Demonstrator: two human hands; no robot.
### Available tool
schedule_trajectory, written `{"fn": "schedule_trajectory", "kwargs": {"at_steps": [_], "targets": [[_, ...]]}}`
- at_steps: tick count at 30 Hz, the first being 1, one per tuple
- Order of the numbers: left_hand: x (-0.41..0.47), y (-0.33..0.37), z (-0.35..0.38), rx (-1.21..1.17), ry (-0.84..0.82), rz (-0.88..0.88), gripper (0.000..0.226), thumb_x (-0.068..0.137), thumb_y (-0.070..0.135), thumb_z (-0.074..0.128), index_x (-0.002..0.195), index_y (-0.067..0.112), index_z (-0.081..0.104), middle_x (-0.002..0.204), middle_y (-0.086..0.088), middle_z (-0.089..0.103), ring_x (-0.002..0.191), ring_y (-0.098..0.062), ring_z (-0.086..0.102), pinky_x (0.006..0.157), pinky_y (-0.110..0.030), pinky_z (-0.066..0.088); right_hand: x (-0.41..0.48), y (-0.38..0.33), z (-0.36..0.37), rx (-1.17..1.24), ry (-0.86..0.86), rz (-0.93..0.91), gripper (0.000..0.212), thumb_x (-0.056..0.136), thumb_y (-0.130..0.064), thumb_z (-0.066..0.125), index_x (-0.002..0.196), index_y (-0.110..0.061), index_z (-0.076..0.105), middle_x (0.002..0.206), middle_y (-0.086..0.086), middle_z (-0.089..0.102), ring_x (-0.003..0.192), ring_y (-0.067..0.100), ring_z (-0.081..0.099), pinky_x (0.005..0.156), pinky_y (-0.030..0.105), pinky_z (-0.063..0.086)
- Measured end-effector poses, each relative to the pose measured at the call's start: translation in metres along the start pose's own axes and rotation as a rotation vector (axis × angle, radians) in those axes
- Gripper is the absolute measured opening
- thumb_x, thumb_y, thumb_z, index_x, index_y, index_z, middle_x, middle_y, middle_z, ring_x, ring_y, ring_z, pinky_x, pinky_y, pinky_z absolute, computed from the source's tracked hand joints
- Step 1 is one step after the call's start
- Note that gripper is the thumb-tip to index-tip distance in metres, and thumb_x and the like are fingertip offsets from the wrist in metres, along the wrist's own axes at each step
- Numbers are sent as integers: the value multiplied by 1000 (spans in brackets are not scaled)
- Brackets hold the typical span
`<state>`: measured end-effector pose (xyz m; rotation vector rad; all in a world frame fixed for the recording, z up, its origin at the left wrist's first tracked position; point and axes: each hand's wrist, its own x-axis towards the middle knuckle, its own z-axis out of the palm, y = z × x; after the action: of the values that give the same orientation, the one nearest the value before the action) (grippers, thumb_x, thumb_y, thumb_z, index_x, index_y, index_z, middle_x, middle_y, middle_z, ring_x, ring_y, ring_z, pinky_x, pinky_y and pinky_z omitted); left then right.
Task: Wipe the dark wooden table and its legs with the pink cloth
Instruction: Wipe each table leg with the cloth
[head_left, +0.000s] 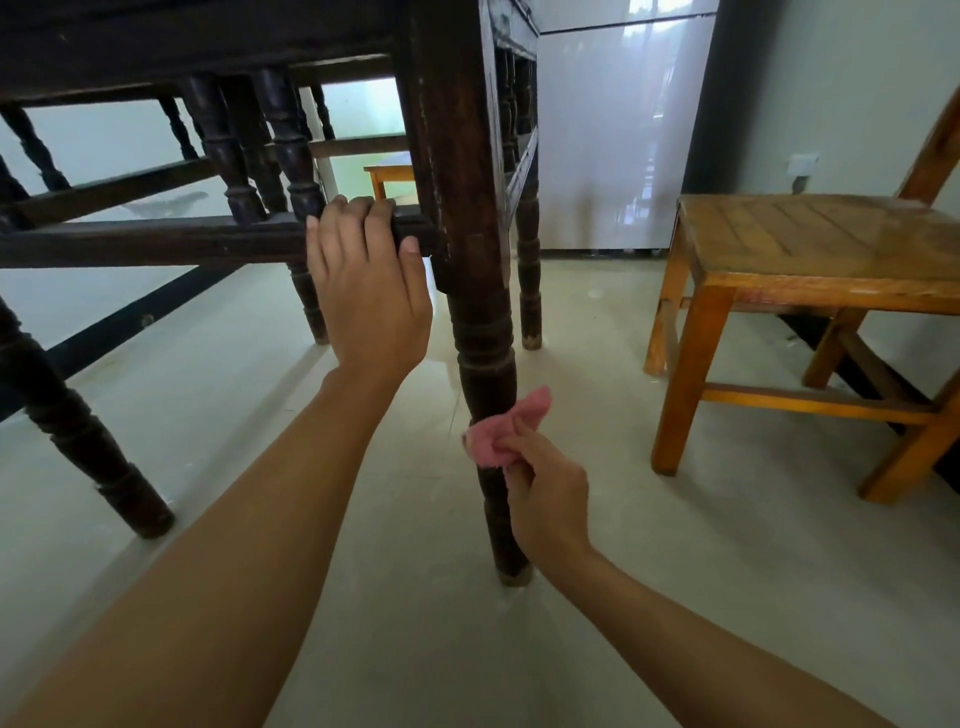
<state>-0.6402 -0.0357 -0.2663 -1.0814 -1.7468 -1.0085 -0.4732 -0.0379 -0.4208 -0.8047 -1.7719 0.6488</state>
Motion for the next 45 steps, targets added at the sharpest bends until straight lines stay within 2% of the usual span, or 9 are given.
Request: {"fn": "schedule_trajectory", "kwargs": {"at_steps": [4, 11, 14, 20, 29, 35, 37, 42, 45], "targets": [[1, 3, 2, -3, 16, -11, 44, 101, 30, 29, 123, 4, 56, 127, -14, 57, 129, -32, 44, 117, -47, 20, -16, -16, 12, -164, -185, -353, 22, 81, -8, 75, 103, -11, 74, 114, 8, 64, 103, 16, 60, 94, 23, 50], [1, -3, -6, 26, -54, 43, 45, 101, 33, 29, 127, 7, 54, 130, -11, 55, 130, -29, 43, 119, -44, 18, 28, 34, -12, -377, -278, -452, 21, 79, -17, 78, 99, -14, 73, 102, 8, 56, 86, 19, 56, 70, 28, 57], [1, -2, -8, 27, -62, 38, 46, 101, 35, 30, 129, 7, 53, 132, -12, 54, 132, -29, 41, 119, -45, 18, 23, 40, -16, -379, -231, -346, 14, 88, -18, 62, 97, -9, 67, 100, 5, 55, 82, 16, 54, 71, 19, 47], [-2, 2, -10, 8, -87, 5, 57, 99, 48, 30, 133, 8, 51, 139, -11, 50, 139, -29, 35, 120, -47, 15, 66, 39, -34, -257, 30, 362, 12, 95, -3, 50, 93, -13, 57, 107, 6, 56, 83, 10, 54, 57, 10, 40], [0, 4, -4, 6, -65, -17, 67, 96, 60, 30, 133, 9, 51, 142, -11, 48, 140, -29, 33, 120, -47, 12, -18, -3, 25, 134, -17, 284, 12, 85, -18, 73, 85, -28, 69, 110, -11, 52, 83, 5, 60, 67, 9, 49], [0, 7, -1, -1, -50, -31, 68, 94, 62, 33, 133, 10, 52, 142, -10, 49, 140, -29, 33, 120, -45, 11, -36, 4, 29, 141, -416, 199, 19, 90, -12, 66, 75, -24, 62, 100, -5, 63, 78, 6, 68, 59, 21, 56], [-1, 6, -3, 8, -63, -17, 70, 93, 64, 33, 134, 9, 50, 143, -10, 47, 141, -29, 32, 119, -44, 10, -15, 9, 21, 224, -309, 130, 19, 92, -5, 60, 80, -18, 67, 101, 3, 69, 85, 17, 71, 62, 35, 60], [-4, 6, -5, 4, -81, 5, 78, 90, 68, 35, 138, 8, 47, 147, -13, 42, 143, -32, 27, 118, -46, 9, 17, 35, 2, 82, -125, 99, 17, 93, -13, 64, 83, -26, 58, 94, -3, 66, 74, 9, 67, 61, 22, 58], [-7, 10, -8, -2, -94, 11, 82, 88, 71, 40, 140, 7, 44, 150, -16, 37, 144, -35, 23, 118, -49, 11, 22, 33, -4, 172, -9, 306, 15, 94, -10, 59, 102, -22, 52, 96, -3, 64, 72, 7, 67, 58, 22, 57]]}}
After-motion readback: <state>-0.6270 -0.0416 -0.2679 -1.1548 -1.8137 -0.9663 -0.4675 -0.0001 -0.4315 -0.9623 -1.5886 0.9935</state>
